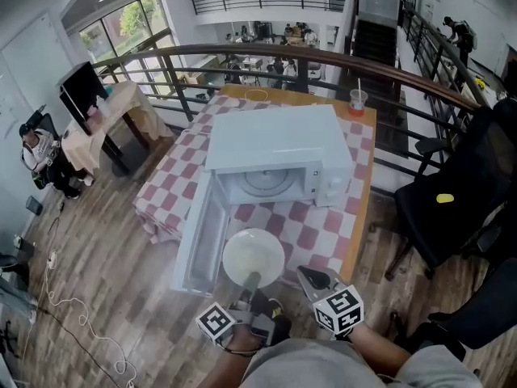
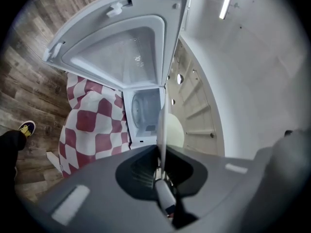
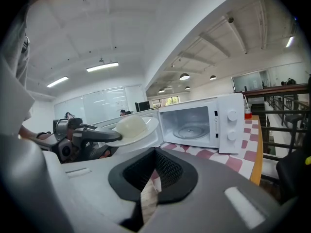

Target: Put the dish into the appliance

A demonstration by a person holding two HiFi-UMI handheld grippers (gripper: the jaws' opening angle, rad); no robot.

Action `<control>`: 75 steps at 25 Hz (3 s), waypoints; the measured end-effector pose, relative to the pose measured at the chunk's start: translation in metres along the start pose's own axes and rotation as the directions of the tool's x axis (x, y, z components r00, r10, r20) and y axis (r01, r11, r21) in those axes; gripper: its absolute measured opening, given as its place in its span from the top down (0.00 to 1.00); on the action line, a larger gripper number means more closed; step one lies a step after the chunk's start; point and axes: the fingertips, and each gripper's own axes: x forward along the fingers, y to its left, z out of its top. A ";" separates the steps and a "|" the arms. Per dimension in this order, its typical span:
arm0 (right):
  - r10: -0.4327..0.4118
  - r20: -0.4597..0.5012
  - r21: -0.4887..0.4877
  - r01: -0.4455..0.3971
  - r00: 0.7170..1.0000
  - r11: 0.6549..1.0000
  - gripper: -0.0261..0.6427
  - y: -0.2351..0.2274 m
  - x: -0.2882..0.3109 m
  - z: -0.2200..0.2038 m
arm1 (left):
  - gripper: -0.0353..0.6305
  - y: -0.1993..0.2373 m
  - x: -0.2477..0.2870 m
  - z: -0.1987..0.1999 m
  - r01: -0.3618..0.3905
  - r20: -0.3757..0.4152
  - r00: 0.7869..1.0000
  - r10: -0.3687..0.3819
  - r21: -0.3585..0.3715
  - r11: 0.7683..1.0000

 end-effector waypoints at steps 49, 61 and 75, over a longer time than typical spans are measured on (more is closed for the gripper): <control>-0.198 -0.066 0.057 0.202 0.978 0.978 0.96 -0.093 0.140 0.036 | 0.91 0.069 0.200 0.097 -0.080 -0.109 0.991 0.075 -0.040 0.996; -0.217 -0.099 0.088 0.226 0.971 0.970 0.96 -0.130 0.150 0.036 | 0.90 0.119 0.270 0.130 -0.159 -0.040 0.987 0.157 -0.054 0.986; -0.221 -0.104 0.126 0.233 0.970 0.964 0.96 -0.154 0.157 0.035 | 0.91 0.141 0.296 0.128 -0.276 -0.058 0.960 0.274 -0.042 0.960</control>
